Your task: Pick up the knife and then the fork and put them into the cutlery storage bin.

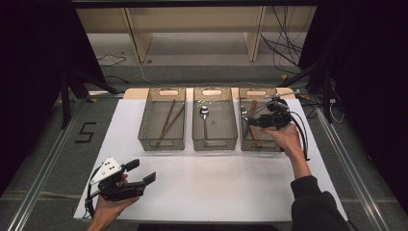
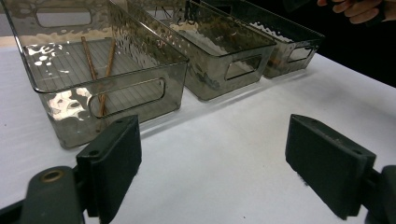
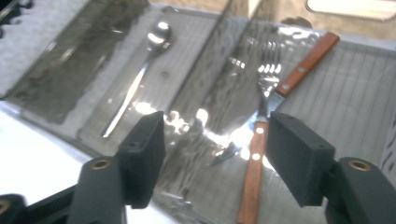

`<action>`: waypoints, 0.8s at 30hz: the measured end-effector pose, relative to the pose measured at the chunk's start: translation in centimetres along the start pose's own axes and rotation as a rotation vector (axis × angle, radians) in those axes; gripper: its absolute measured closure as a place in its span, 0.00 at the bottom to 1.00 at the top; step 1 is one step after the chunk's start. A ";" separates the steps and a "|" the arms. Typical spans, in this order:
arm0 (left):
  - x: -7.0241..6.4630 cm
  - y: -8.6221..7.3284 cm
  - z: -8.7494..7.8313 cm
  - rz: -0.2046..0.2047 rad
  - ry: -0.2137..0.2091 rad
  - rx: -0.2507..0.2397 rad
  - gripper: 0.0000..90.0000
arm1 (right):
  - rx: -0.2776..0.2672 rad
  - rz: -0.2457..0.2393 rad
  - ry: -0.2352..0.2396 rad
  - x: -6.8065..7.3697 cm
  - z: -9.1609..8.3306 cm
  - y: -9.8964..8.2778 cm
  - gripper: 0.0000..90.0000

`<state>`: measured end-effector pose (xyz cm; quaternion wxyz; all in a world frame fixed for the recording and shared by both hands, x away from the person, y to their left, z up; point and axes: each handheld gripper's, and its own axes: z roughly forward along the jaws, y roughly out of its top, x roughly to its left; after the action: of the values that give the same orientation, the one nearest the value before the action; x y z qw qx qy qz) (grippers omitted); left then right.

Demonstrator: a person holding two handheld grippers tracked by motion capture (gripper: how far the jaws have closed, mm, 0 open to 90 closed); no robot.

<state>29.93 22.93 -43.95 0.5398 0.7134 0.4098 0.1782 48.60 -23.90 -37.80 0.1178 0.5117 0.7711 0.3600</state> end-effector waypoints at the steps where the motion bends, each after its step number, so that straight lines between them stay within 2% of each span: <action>1: 0.0 0.0 0.0 0.000 0.000 0.000 0.20 | -0.013 -0.005 0.004 0.3 -0.3 -0.2 0.40; 14: 0.1 0.0 0.1 -0.006 -0.003 0.004 0.20 | -0.172 -0.086 0.122 4.3 -3.2 -3.3 0.33; 24: 0.1 -0.1 0.1 -0.012 -0.007 0.005 0.20 | -0.239 -0.130 0.169 6.0 -4.2 -5.7 0.31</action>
<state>30.04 22.91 -44.08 0.5405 0.7128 0.4128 0.1715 39.59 -21.71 -37.52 0.1357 0.4112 0.7613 0.4827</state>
